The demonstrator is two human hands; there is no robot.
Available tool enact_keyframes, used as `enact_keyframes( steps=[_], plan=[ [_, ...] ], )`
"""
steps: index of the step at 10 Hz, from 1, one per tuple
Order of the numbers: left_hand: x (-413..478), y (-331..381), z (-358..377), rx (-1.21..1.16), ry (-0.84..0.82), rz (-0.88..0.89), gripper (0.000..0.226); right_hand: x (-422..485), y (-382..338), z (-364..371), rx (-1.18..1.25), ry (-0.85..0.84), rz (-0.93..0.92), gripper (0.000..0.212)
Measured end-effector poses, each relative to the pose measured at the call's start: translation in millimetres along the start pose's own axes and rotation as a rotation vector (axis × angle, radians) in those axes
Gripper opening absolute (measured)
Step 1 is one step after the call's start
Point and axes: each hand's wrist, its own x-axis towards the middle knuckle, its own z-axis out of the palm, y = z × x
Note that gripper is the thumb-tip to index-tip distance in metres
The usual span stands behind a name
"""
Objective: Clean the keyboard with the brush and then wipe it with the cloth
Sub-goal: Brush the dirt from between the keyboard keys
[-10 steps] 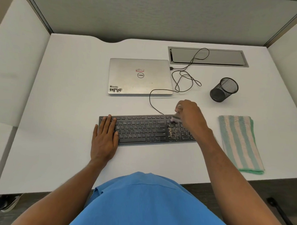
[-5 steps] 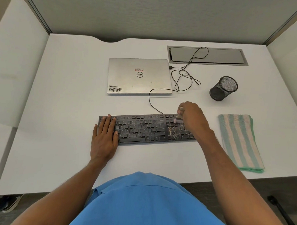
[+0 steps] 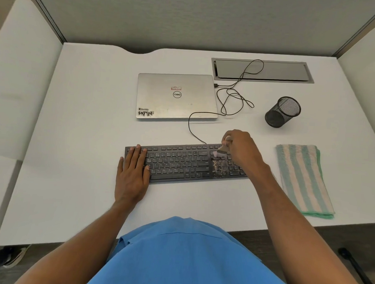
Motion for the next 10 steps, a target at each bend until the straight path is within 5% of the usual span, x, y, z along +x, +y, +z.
enact_keyframes(
  steps=[2,3,7,10],
  plan=[
    [0.0,-0.3,0.1,-0.002,0.002,-0.003,0.061,5.4,0.0,0.9,0.015,0.170,0.075,0.010],
    [-0.5,0.2,0.1,0.011,-0.004,-0.004,0.061,1.6,-14.2,12.2,0.123,0.312,0.048,0.022],
    [-0.3,0.0,0.4,0.002,-0.001,-0.004,0.061,3.5,-14.1,30.5,-0.005,0.215,0.046,0.020],
    [-0.4,-0.2,0.1,0.005,0.002,-0.001,0.061,3.2,-21.0,29.7,0.110,0.341,-0.017,0.025]
  ],
)
